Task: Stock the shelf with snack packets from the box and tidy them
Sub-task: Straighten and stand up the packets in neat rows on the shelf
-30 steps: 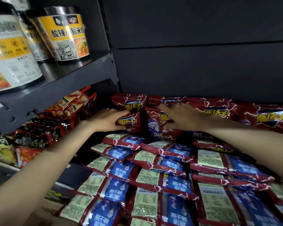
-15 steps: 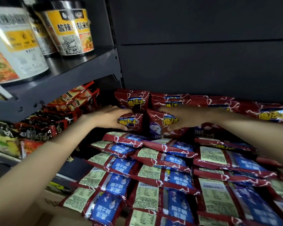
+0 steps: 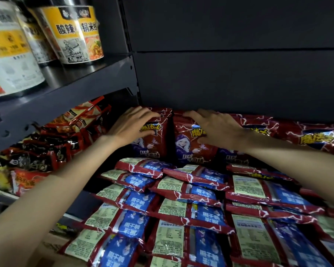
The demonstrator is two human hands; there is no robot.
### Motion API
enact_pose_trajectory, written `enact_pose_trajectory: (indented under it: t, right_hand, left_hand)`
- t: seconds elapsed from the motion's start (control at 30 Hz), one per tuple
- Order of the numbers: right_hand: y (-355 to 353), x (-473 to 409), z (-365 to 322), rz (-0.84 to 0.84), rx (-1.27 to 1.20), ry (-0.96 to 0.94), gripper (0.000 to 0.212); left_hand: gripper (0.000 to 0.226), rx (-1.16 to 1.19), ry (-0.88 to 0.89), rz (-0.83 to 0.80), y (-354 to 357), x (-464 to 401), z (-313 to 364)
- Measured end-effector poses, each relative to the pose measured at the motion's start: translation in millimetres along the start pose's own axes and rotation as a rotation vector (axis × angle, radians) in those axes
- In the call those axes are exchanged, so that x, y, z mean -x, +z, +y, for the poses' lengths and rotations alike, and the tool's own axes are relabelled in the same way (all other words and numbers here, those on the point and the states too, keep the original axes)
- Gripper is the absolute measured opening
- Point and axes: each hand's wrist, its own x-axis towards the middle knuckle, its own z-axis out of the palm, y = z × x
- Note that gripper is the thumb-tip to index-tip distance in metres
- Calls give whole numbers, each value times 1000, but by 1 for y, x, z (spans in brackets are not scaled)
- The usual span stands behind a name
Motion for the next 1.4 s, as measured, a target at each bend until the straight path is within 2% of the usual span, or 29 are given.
enact_pose_trajectory:
  t: [0.1,0.23,0.3,0.33,0.43,0.5,0.6,0.8,0.97,1.2,1.3,1.4]
  right_hand:
    - [8,-2,1,12,73,-5,93]
    - [21,-3,3,76,172,-65,81]
    - [30,-2,4,59,179,-99,76]
    - [35,-2,4,37,180,-112,77]
    - [45,-1,4,-9,220,-102,86]
    - [49,-2,2,-33,267,-71,93]
    - [53,-2,-1,-49,358,-40,96]
    - [62,-3,-10,39,355,92,88]
    - [70,-2,-9,24,372,35,90]
    - [67,-2,-6,-23,379,33,93]
    - [58,-2,-6,-67,286,1,96]
    - [40,3,0,0,37,-54,90]
  left_hand:
    - [50,39,14,28,7,-3,2]
    - [45,5,103,107,16,-2,-3]
    - [46,-13,120,83,21,1,-5]
    - [53,-24,118,34,23,4,-6]
    - [93,-91,109,-158,30,12,-10]
    - [114,-135,89,-219,34,13,-10]
    - [127,-174,72,-237,38,8,-9]
    - [131,-168,42,-198,45,8,-11]
    - [130,-146,56,-182,46,6,-13]
    - [121,-161,173,-225,44,3,-16]
    - [123,-179,155,-247,41,3,-15]
    - [113,-113,116,-228,34,5,-9]
